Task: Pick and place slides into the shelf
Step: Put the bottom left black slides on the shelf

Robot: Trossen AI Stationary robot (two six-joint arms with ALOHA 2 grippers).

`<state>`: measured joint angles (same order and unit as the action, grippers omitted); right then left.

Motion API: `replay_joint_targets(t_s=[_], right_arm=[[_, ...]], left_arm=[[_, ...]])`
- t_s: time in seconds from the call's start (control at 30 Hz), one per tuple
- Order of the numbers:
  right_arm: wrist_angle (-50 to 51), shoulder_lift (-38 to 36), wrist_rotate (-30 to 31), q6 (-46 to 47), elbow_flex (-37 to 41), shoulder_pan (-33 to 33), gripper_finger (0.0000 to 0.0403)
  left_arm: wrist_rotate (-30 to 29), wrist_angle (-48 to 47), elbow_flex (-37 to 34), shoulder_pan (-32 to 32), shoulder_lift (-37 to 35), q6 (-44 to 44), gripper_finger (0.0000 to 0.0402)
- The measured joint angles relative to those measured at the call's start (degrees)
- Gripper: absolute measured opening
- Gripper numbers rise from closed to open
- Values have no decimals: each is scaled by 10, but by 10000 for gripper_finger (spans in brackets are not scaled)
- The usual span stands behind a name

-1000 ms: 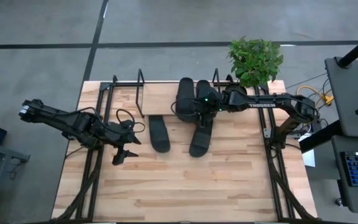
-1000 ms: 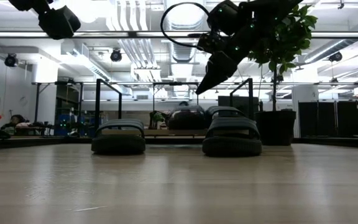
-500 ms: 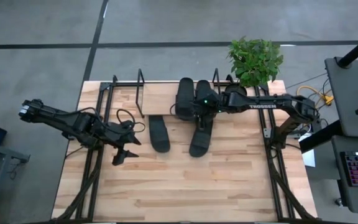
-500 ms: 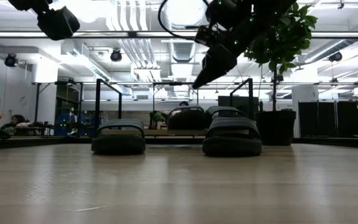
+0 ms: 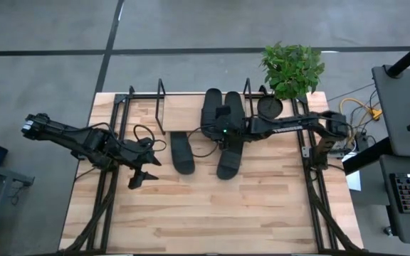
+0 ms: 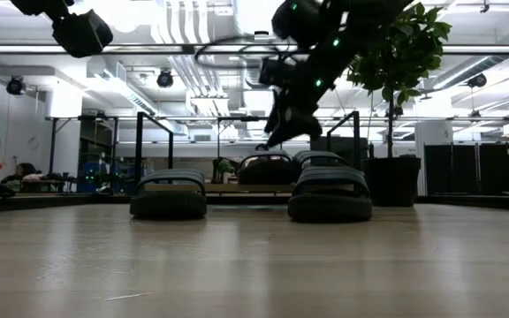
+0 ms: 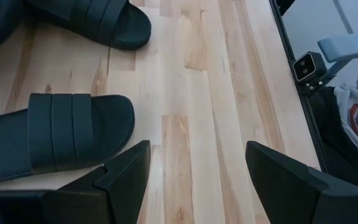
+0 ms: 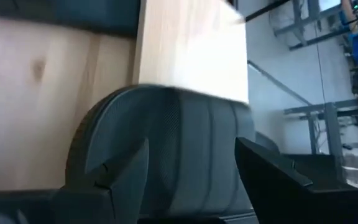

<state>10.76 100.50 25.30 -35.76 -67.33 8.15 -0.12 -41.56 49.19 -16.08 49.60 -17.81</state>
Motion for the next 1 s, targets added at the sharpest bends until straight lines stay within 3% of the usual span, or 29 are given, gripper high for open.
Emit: replay_joint_targets(t_s=[0.13,0.3,0.63,0.77,1.0], right_arm=[[23,33,13,-8,-26,0,230],[30,70,115,-37,-48,0,230],[31,93,124,-57,-62,4,225],[42,99,130,-61,-62,4,187],[59,99,145,-43,-63,3,70]], left_arm=[[0,-1,0,0,0,-1,249],[0,-1,0,0,0,-1,249],[0,-13,1,0,0,-1,249],[-1,-13,1,0,0,0,249],[-1,-15,1,0,0,0,249]])
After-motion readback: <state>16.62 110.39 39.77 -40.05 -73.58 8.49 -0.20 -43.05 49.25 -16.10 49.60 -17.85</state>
